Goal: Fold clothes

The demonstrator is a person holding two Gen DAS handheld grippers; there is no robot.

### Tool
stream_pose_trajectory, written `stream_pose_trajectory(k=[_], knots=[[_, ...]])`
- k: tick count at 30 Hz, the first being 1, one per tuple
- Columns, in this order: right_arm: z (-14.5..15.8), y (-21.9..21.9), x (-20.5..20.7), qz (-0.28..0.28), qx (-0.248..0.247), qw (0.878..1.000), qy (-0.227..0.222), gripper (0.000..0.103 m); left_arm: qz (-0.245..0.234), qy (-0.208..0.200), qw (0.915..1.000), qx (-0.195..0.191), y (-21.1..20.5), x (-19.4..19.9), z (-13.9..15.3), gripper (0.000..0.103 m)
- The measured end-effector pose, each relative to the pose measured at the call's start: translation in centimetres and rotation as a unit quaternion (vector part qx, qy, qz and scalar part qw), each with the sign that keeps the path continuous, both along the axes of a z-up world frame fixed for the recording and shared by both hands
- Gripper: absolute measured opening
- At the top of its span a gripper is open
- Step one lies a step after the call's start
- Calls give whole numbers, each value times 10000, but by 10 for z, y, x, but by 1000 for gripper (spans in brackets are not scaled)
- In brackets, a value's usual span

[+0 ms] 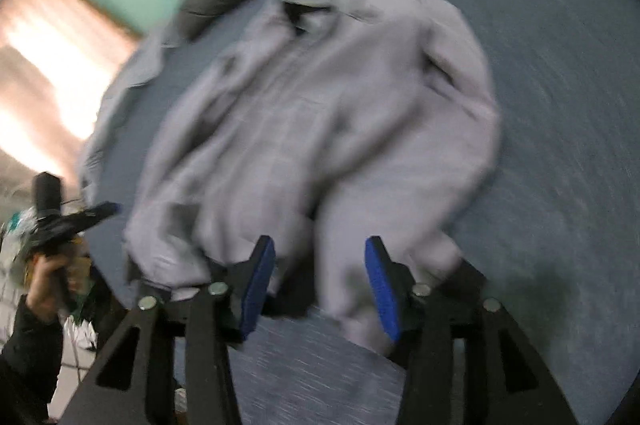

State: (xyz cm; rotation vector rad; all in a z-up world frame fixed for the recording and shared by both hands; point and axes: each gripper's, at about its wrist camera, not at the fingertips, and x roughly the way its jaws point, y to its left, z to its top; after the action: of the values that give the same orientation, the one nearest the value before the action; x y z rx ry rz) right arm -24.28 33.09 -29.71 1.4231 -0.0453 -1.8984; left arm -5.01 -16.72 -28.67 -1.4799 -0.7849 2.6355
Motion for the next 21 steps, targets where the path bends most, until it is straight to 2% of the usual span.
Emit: stream_pose_trajectory(k=[1, 3, 5, 6, 11, 13, 14, 15, 16, 21], knots=[[-8, 0, -1, -40, 52, 10000, -66, 62, 2, -7, 10000, -3, 1, 0, 0, 61], [-23, 1, -2, -117, 140, 9996, -197, 62, -4, -38, 10000, -25, 3, -1, 0, 61], [-31, 0, -2, -133, 18, 9995, -302, 62, -26, -61, 10000, -43, 5, -2, 0, 61], [-35, 4, -3, -80, 11, 9994, -327, 62, -41, -61, 10000, -56, 7, -2, 1, 61], [-50, -32, 5, 523, 409, 9977, -157, 61, -126, -120, 9998, -138, 14, -4, 1, 61], [-55, -42, 5, 613, 570, 9965, -92, 34, -129, -136, 9997, -156, 14, -5, 2, 61], [-55, -44, 4, 622, 611, 9962, -37, 27, -118, -131, 9997, -164, 14, -5, 3, 61], [-54, -44, 4, 622, 578, 9964, -10, 15, -114, -130, 9997, -176, 14, -4, 4, 61], [-53, -44, 4, 622, 544, 9966, 16, 10, -110, -131, 9997, -188, 14, -4, 5, 61], [-33, -29, -2, 501, 463, 9972, 314, 4, -74, -161, 9995, -254, 11, -4, 8, 61]])
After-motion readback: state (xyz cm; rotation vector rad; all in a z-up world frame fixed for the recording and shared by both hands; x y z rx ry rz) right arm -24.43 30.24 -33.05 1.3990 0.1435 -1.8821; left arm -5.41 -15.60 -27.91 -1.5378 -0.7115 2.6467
